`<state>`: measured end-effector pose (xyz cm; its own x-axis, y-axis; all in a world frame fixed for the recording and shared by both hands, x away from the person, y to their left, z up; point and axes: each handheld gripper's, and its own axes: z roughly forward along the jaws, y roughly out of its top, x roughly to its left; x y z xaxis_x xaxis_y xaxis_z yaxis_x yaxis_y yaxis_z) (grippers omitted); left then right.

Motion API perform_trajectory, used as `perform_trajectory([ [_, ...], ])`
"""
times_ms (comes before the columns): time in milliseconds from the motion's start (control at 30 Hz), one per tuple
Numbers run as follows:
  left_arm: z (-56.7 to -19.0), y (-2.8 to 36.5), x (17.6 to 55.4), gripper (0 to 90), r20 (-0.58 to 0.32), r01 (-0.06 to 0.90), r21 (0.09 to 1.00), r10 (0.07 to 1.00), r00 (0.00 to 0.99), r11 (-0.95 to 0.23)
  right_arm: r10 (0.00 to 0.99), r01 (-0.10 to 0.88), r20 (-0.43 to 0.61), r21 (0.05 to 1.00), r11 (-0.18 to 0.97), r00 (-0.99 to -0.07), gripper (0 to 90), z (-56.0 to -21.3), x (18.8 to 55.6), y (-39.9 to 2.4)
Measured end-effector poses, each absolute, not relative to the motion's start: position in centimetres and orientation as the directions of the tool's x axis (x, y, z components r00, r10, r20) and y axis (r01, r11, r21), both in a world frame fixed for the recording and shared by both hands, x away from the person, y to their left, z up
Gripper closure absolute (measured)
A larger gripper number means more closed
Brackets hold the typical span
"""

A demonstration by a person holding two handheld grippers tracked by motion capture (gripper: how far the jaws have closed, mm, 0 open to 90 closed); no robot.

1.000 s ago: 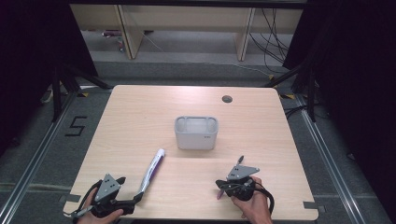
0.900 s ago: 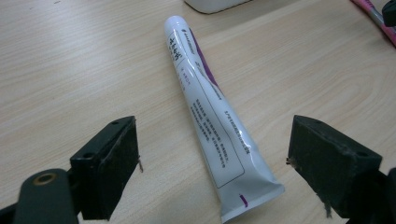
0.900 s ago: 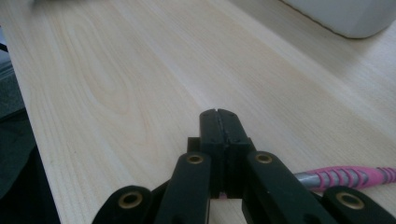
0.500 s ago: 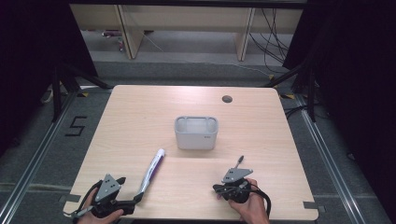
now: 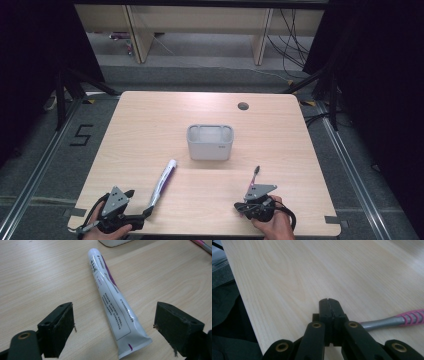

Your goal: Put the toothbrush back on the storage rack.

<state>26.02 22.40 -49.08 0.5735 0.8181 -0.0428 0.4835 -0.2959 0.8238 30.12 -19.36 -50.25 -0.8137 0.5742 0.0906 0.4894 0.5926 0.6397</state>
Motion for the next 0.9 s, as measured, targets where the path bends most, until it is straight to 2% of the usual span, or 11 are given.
perform_trajectory([
  [467,-49.1,22.4,26.0,15.9,-0.045,0.484,0.824,0.819,0.572,-0.294,0.583,0.49,0.083,0.643,0.588,-0.808,90.0,-50.0,29.1,-21.5],
  [667,-49.1,22.5,26.0,15.9,-0.038,0.485,0.82,0.817,0.575,-0.303,0.625,0.531,0.093,0.632,0.565,-0.775,90.0,-49.7,28.6,-23.0],
  [900,-49.1,22.5,26.0,15.9,-0.038,0.486,0.82,0.818,0.574,-0.302,0.648,0.532,0.062,0.634,0.561,-0.759,90.0,-49.6,28.4,-24.6],
])
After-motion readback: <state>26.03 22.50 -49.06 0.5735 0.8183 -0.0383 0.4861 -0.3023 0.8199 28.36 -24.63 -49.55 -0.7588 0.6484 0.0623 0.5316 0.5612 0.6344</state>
